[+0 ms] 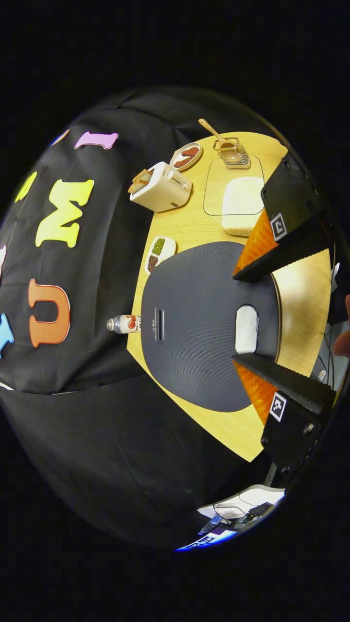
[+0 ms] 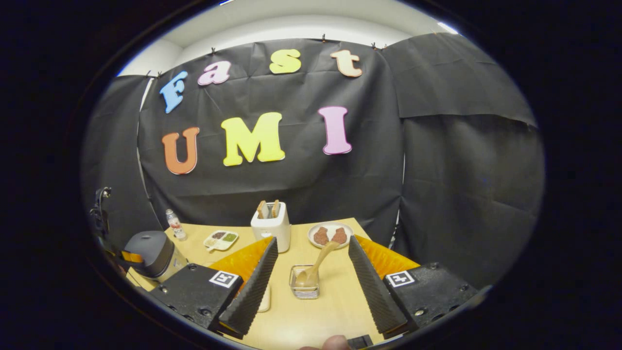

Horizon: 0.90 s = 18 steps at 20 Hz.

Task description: Close the left gripper, press the button to open the rice cooker; take a wooden spoon from the chopstick holder with the right hand, scoop a spoonful of rice and pour it into the rice cooker, then put the wooden spoon back into the chopstick holder.

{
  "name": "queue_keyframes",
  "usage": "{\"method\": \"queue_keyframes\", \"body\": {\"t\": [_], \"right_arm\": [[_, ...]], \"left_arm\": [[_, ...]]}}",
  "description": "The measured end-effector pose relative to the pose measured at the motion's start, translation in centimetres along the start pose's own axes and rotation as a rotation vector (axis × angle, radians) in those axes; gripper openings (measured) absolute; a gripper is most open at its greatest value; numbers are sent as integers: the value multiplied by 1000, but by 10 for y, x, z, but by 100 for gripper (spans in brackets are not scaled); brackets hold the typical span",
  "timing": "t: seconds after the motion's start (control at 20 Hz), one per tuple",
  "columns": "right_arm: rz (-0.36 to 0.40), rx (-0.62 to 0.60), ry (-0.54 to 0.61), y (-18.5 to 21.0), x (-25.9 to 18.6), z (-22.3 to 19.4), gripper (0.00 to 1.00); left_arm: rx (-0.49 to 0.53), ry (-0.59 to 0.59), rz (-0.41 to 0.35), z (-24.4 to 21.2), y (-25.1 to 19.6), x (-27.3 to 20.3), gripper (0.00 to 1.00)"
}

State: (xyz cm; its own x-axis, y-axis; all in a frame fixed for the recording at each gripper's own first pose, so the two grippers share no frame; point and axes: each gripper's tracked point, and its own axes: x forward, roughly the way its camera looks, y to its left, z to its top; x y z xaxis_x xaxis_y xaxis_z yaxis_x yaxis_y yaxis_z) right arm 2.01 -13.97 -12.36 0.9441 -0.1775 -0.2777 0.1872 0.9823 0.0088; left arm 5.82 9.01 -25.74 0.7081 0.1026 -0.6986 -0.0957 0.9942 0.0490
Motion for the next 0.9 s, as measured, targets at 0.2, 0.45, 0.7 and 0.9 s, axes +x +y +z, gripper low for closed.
{"method": "queue_keyframes", "body": {"t": [0.2,0.45,0.7,0.9], "right_arm": [[2,-4,-10,2,-2,4,94],[-2,-1,-27,0,-6,11,95],[-2,-6,-41,-2,-9,17,95],[-1,-9,-63,-3,-11,28,95]], "left_arm": [[-8,-13,-2,-1,1,-1,98],[-3,-38,-4,3,1,-1,97],[-5,-67,-19,13,-5,2,97],[-22,-152,-48,43,-10,-17,96]]}}
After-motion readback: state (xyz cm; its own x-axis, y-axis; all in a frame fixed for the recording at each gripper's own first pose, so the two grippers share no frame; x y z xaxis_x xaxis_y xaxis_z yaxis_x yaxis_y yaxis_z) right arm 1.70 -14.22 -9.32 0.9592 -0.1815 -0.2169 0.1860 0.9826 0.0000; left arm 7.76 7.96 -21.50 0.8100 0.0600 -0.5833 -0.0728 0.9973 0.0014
